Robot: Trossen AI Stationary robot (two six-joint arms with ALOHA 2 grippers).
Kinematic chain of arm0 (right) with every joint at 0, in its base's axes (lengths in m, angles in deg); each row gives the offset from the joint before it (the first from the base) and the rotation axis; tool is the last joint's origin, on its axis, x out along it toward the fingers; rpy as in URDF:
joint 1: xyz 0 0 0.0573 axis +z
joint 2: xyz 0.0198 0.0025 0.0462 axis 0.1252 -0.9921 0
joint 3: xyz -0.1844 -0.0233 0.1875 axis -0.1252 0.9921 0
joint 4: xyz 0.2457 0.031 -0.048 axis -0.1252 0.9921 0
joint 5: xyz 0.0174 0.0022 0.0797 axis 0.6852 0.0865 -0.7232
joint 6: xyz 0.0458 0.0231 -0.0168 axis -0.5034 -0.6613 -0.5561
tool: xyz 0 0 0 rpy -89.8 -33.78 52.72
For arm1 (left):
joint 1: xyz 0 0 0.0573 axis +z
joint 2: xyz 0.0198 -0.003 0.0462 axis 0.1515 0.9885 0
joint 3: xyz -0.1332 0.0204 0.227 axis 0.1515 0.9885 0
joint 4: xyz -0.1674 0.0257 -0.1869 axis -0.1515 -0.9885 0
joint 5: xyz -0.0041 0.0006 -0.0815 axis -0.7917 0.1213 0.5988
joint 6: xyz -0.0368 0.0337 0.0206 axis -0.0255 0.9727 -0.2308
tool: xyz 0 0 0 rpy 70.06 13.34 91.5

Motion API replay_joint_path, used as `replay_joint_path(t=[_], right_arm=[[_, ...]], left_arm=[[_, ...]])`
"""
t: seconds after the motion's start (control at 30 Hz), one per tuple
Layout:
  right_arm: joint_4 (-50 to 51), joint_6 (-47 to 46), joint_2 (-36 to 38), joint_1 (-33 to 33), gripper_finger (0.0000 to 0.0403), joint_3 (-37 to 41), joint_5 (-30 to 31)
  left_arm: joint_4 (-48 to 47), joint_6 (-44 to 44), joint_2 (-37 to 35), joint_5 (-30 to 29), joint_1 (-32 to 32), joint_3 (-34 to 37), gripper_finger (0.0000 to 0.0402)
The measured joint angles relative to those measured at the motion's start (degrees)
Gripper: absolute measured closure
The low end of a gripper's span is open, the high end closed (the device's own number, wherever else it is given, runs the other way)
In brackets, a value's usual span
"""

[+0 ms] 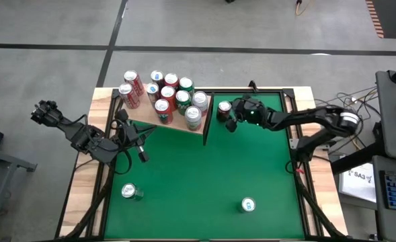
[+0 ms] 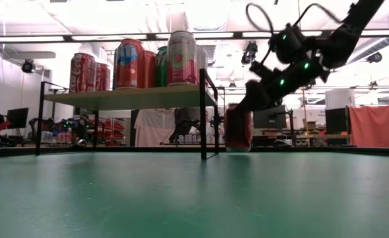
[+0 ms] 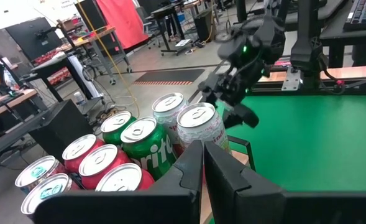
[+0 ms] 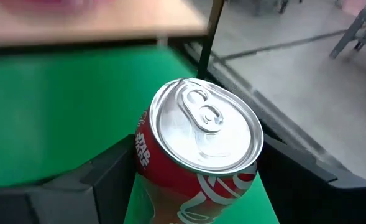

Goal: Place canned beverage on shelf
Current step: Put the red/black soda can on the shelf aligned with the other red/black soda can

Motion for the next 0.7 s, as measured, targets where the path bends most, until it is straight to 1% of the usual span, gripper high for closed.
replay_joint_path(t=[0.2, 0.4, 0.53, 0.6, 0.7], right_arm=[[8.7, -1.8, 11.9, 1.3, 0.0123, -0.1, 0.5], [15.1, -2.3, 23.3, 7.2, 0.0123, -0.5, 0.2], [19.8, -2.0, 26.5, 13.1, 0.0123, -2.3, 2.3], [22.6, -1.1, 26.8, 16.3, 0.0123, -4.3, 4.3], [29.6, -0.6, 25.8, 20.5, 0.0123, -8.6, 7.7]], left_arm=[[0.0, -0.4, 0.0, 0.0, 0.0, 0.0, 0.0402], [0.2, -0.4, 0.0, 0.0, 0.0, 0.0, 0.0402], [0.9, -0.4, 0.0, 0.0, 0.0, 0.0, 0.0402], [1.0, -0.4, 0.0, 0.0, 0.0, 0.0, 0.0402], [1.8, -0.4, 0.0, 0.0, 0.0, 0.0, 0.0402]])
